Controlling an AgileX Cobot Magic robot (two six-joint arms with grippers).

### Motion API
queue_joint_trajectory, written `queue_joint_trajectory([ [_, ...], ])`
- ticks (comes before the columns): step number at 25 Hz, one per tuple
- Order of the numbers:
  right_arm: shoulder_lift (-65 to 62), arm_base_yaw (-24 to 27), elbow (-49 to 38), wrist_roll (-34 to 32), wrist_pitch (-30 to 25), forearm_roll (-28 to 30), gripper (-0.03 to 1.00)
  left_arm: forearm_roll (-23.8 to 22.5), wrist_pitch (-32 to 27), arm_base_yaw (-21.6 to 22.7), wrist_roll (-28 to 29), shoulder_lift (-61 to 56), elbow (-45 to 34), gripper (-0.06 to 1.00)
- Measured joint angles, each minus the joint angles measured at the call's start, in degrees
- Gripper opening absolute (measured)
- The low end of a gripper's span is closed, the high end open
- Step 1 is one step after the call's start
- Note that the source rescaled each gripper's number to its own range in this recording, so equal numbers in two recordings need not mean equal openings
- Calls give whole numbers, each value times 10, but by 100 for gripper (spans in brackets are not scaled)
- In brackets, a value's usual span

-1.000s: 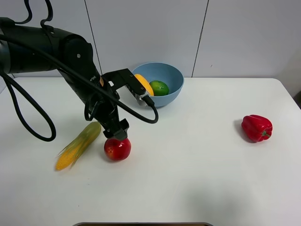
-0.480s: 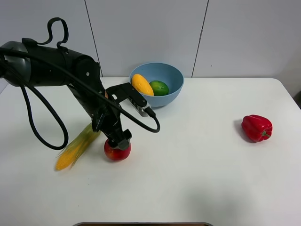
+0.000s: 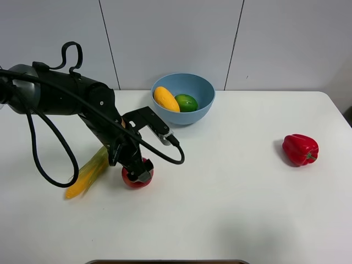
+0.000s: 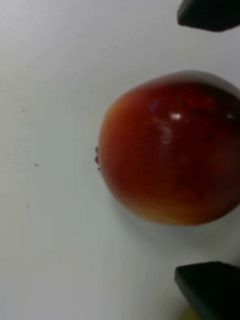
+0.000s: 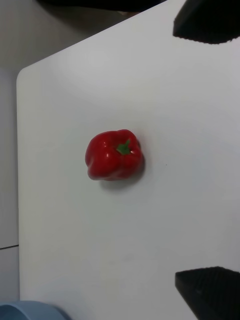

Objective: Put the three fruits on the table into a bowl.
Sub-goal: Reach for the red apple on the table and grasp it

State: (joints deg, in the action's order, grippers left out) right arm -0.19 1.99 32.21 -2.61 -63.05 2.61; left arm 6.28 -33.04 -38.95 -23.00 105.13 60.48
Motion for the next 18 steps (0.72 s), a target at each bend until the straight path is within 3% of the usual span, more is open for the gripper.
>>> queue_joint_trajectory([
  [18,0,0,0,0,0,0,100,14,55,0,0,77,0,86],
])
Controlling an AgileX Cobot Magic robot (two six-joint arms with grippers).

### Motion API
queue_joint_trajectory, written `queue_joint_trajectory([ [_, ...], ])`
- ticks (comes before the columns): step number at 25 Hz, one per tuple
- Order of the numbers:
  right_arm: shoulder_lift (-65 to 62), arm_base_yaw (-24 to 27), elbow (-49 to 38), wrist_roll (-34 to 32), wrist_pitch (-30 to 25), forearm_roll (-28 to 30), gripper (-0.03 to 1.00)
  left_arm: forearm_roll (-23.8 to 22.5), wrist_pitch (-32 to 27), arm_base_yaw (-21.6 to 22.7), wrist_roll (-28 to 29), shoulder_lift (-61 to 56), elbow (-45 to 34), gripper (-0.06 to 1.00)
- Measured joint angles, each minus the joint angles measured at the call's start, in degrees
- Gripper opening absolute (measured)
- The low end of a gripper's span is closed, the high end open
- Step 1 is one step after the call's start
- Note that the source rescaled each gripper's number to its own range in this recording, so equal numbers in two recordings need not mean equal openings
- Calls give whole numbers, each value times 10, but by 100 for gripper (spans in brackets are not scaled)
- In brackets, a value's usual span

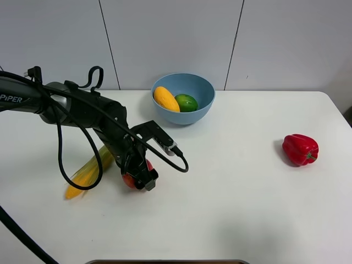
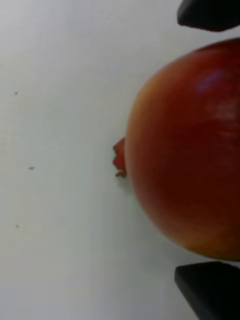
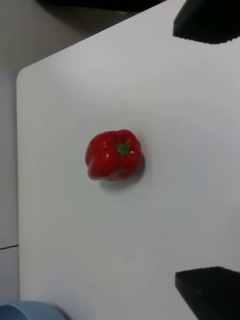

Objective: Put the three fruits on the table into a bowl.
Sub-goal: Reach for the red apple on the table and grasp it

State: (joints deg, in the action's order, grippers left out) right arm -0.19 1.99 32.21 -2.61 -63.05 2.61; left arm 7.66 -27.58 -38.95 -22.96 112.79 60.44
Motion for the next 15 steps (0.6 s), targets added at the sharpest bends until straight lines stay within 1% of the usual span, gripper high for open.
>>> queue_joint_trajectory([
  [13,0,0,0,0,0,0,100,1,21,0,0,15,0,86],
  [14,0,0,0,0,0,0,100,1,21,0,0,15,0,85],
  [15,0,0,0,0,0,0,100,1,21,0,0,15,0,80],
])
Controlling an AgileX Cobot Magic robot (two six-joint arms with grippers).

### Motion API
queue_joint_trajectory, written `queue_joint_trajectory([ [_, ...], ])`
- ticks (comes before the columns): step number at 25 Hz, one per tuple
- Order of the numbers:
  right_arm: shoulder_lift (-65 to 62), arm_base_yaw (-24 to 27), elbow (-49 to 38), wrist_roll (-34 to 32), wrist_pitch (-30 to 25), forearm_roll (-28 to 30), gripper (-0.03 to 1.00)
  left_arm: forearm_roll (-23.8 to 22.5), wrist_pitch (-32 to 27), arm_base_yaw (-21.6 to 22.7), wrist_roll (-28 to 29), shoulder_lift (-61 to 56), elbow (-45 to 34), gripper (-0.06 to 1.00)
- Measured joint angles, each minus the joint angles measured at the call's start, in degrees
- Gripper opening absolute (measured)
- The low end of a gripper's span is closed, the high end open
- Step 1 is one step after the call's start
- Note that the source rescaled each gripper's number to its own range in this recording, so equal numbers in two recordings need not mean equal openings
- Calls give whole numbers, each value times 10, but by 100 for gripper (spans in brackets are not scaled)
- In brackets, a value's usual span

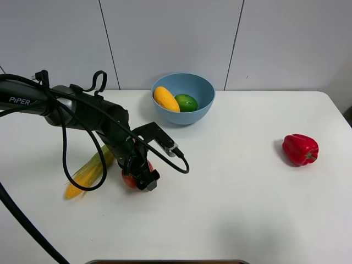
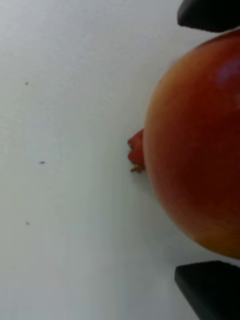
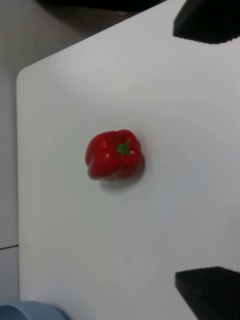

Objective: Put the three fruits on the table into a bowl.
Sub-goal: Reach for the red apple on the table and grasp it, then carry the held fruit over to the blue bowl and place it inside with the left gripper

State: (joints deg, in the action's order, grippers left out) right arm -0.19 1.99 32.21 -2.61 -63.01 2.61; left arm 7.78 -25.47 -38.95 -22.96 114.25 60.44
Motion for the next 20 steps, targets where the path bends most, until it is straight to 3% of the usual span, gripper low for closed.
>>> queue_joint_trajectory([
  [2,0,0,0,0,0,0,100,0,0,0,0,0,0,50],
  [3,0,0,0,0,0,0,100,0,0,0,0,0,0,21],
  [4,0,0,0,0,0,0,100,0,0,0,0,0,0,0],
  [20,0,0,0,0,0,0,100,0,-19,0,4,-6,1,1],
])
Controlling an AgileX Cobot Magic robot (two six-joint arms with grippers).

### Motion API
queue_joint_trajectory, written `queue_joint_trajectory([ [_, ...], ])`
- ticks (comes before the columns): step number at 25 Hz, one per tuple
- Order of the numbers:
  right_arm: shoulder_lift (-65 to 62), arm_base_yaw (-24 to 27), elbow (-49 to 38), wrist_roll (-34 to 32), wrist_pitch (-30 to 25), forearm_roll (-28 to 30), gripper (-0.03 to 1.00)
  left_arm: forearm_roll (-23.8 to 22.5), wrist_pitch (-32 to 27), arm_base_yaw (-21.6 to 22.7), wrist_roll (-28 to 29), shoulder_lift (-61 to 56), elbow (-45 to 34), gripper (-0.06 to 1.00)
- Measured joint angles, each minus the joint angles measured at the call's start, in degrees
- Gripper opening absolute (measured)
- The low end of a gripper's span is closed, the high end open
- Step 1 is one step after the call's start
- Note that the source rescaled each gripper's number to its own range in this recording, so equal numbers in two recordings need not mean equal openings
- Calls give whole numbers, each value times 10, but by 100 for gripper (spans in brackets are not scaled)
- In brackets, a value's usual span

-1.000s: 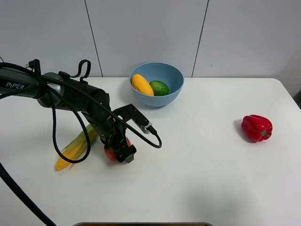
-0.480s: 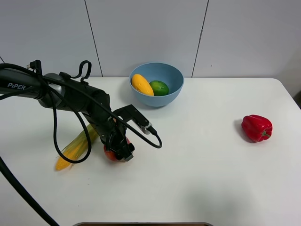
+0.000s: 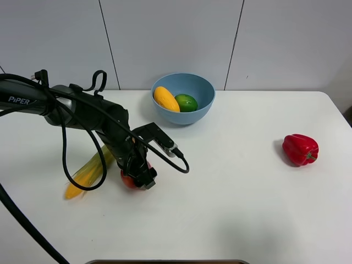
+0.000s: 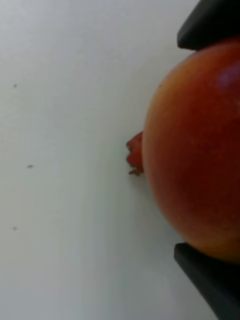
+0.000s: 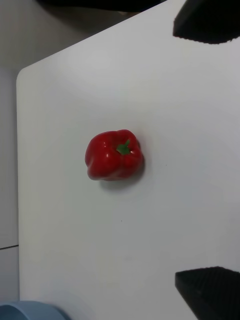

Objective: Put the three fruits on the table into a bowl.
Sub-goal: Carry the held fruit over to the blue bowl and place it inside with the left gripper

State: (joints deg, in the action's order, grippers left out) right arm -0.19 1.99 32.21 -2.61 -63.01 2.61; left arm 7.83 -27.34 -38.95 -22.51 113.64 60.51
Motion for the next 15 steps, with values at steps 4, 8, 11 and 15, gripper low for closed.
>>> queue_joint_trajectory([
  [4,0,0,0,0,0,0,100,-1,-2,0,0,-39,0,1],
  [8,0,0,0,0,0,0,100,-3,-2,0,0,-88,0,1],
  [11,0,0,0,0,0,0,100,-6,12,0,0,-123,0,1],
  [15,0,0,0,0,0,0,100,-12,60,0,0,-156,13,1],
])
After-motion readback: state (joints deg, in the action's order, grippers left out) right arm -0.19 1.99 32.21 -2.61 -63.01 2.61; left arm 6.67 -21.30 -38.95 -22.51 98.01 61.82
